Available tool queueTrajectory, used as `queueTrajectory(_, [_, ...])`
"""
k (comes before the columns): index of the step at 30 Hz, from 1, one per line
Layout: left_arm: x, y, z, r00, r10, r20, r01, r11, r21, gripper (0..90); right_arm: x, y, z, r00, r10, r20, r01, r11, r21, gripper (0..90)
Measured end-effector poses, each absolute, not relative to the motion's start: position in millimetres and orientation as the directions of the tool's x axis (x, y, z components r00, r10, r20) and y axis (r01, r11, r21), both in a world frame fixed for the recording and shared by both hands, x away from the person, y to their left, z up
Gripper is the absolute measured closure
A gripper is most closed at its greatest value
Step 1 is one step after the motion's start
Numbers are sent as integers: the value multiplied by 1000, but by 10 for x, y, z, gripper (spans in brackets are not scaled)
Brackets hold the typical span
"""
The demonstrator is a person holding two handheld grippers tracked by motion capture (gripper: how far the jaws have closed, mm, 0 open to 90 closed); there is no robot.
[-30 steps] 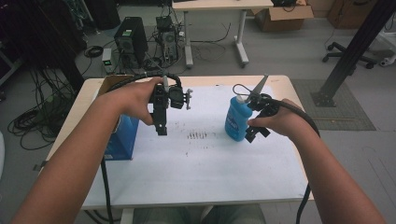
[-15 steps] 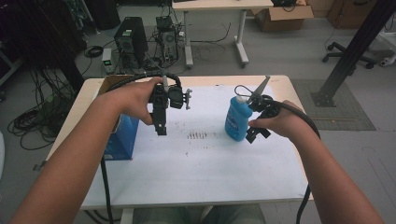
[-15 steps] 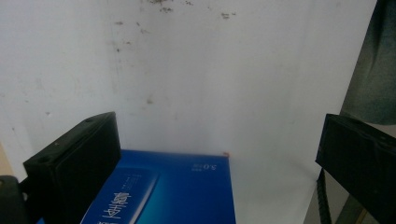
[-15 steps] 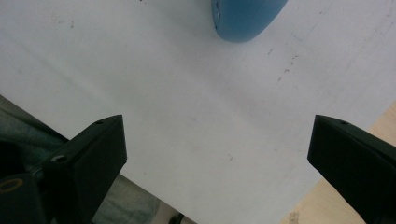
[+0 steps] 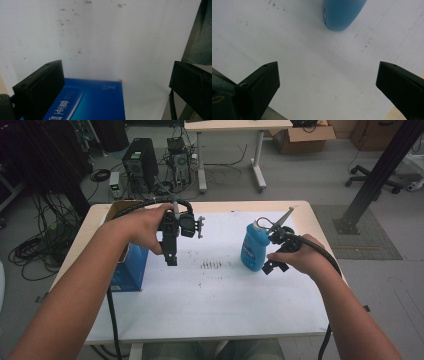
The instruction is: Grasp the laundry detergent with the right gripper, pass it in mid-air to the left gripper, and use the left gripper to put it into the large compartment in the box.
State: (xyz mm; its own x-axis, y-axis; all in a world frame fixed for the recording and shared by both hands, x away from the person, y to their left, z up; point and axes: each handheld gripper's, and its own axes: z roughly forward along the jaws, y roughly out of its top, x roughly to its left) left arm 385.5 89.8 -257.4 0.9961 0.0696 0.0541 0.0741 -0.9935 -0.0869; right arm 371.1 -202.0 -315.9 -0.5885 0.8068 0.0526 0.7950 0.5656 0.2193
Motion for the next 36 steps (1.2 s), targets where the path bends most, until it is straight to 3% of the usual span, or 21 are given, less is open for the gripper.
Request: queueTrajectory(36, [3770,880,-2532,996,58,60,64,-993,-101,2,3821,-2129,-3683,-586,806,79,691,447,568,52])
